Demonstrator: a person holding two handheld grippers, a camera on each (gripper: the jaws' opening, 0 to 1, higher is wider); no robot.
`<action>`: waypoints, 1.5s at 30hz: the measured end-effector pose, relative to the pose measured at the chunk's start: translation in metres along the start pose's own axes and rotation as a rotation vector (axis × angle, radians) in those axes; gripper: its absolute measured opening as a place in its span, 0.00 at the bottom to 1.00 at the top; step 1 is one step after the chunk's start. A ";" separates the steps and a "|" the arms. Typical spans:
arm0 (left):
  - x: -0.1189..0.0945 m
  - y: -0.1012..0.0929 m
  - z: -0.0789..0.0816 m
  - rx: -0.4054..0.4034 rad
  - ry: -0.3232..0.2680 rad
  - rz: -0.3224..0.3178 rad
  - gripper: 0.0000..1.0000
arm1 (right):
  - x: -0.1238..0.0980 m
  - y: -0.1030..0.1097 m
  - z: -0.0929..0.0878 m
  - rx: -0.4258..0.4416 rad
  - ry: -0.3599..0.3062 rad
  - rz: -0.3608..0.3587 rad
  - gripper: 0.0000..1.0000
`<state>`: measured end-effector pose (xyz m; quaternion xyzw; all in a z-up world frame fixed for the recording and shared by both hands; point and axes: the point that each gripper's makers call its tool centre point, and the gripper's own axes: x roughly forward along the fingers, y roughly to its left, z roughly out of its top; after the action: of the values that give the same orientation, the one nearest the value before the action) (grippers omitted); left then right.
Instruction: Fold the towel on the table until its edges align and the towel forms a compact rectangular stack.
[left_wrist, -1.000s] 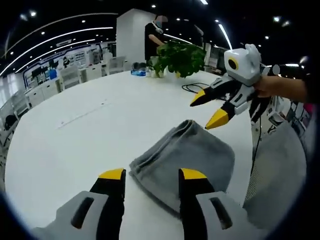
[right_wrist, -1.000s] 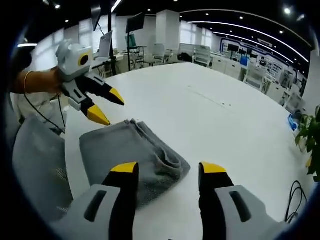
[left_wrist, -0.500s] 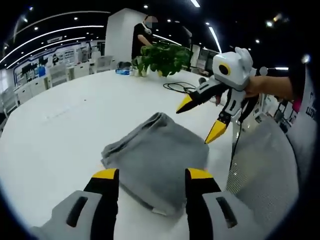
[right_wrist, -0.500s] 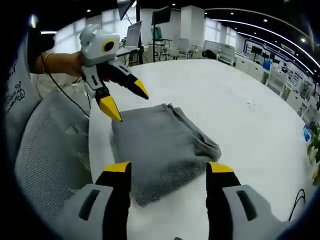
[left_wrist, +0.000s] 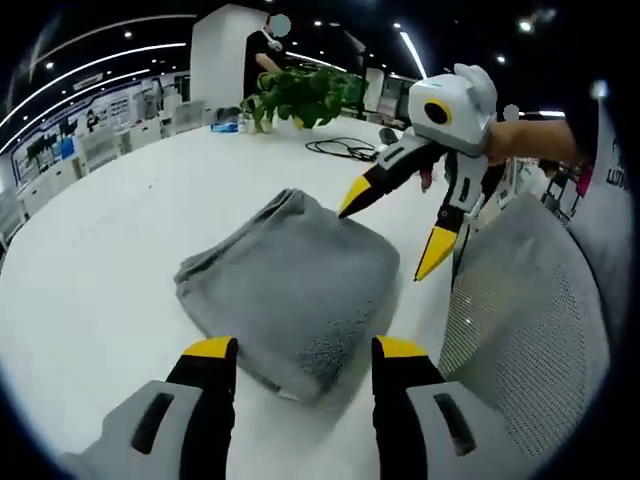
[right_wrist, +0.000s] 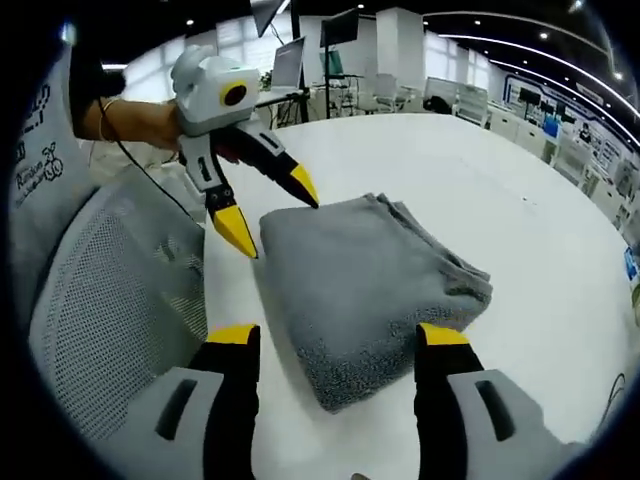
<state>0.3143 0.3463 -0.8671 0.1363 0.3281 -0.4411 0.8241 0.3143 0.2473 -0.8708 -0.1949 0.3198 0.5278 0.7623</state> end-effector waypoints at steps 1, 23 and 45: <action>0.002 0.000 -0.003 0.003 0.008 0.002 0.56 | 0.002 0.000 -0.003 -0.001 0.007 0.001 0.63; 0.025 0.012 -0.020 0.117 0.097 0.048 0.47 | 0.022 -0.014 -0.028 -0.194 0.109 -0.069 0.48; 0.053 0.067 -0.001 0.110 0.072 0.099 0.42 | 0.045 -0.074 -0.008 -0.101 0.074 -0.129 0.45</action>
<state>0.3897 0.3516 -0.9077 0.2134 0.3258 -0.4119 0.8239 0.3914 0.2456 -0.9103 -0.2729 0.3075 0.4854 0.7716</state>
